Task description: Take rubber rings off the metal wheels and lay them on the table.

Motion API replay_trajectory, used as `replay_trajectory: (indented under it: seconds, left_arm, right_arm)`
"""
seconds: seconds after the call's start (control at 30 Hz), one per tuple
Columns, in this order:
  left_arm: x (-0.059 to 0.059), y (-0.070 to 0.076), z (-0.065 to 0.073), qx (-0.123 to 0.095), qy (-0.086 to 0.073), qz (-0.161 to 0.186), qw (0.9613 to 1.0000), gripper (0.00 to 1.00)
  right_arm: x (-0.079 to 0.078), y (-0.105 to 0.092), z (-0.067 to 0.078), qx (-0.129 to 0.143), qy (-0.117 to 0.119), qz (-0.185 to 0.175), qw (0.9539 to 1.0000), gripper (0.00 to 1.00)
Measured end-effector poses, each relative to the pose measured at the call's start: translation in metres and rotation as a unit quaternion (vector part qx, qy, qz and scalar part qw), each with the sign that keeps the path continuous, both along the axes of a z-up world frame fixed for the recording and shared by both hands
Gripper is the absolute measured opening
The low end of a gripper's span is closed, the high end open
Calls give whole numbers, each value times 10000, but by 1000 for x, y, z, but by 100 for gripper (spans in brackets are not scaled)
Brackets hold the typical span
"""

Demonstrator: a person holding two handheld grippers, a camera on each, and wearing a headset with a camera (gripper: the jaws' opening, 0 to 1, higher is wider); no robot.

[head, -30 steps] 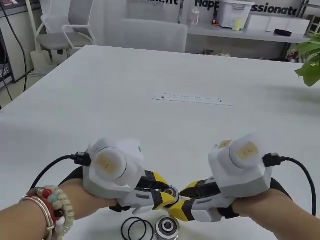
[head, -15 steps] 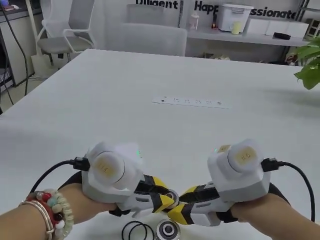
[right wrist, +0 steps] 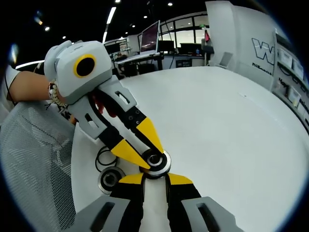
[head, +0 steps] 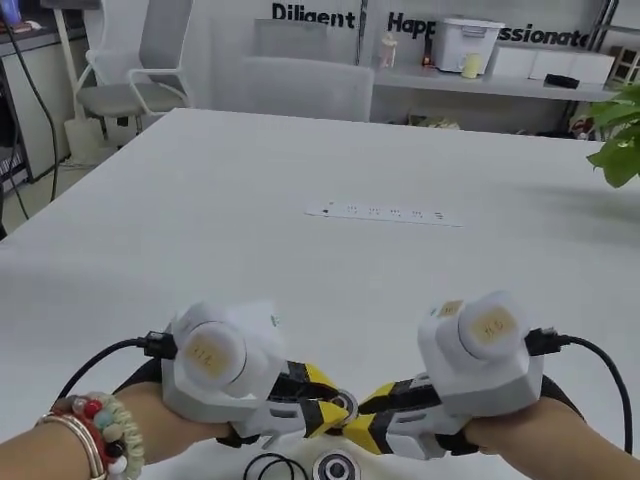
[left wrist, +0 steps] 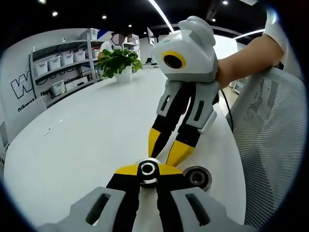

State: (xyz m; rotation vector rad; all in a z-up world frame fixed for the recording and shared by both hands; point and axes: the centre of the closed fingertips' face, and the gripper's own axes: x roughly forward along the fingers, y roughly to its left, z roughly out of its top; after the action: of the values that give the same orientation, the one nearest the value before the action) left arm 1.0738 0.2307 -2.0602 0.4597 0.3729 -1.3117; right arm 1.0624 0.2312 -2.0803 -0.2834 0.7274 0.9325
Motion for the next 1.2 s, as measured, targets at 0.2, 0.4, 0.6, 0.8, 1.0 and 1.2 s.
replay_trajectory:
  seconds: [0.2,0.4,0.6,0.8,1.0,1.2]
  left_arm:
    - [0,0,0,1,-24,19,10000,8]
    - [1,1,-1,-33,-14,36,10000,8]
    - [1,1,-1,36,-84,34,10000,8]
    - [1,0,-1,-22,-7,76,10000,8]
    - [1,0,-2,-131,52,87,9999,8]
    - [1,0,-2,-215,118,120,9996,8]
  right_arm:
    - [0,-2,-2,-167,-75,94,9998,6]
    - [3,-6,-2,-289,-141,65,9995,0]
    - [10,-12,-1,115,231,-548,9982,0]
    - [14,-16,3,607,709,-1190,9885,0]
    - [16,-17,5,1050,1128,-1664,9739,0]
    - [15,-15,7,941,1041,-1583,9774,0]
